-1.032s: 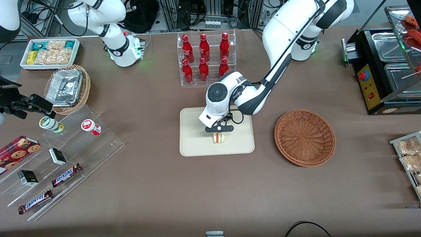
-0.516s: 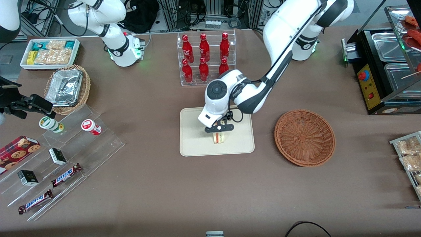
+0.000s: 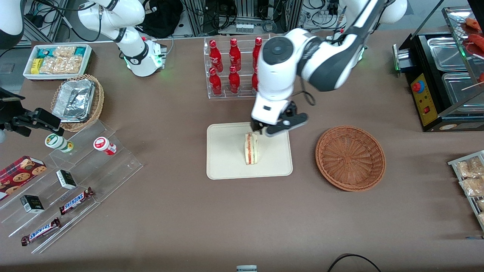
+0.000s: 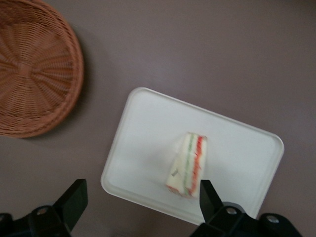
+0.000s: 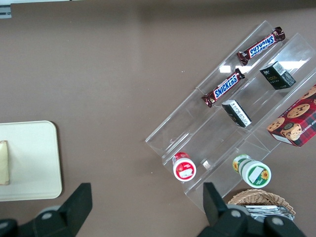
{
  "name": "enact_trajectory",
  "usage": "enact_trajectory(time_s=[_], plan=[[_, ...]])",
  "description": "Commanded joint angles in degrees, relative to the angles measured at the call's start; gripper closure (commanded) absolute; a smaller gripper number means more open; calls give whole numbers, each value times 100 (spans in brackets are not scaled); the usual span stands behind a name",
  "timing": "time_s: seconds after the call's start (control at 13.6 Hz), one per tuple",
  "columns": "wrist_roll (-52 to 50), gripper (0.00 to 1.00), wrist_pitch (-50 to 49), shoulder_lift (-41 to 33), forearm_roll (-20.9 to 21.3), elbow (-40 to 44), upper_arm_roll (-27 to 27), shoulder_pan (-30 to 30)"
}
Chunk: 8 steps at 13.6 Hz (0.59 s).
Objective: Place sandwich from basket to tray
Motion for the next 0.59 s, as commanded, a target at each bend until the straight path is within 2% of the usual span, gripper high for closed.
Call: enact_trajectory(time_s=[0.0, 0.29, 0.52], plan=[[232, 0, -405, -517, 61, -152, -20, 631], [2224, 0, -1232, -992, -325, -143, -20, 1800], [3631, 0, -1715, -1203, -396, -178, -20, 2495]])
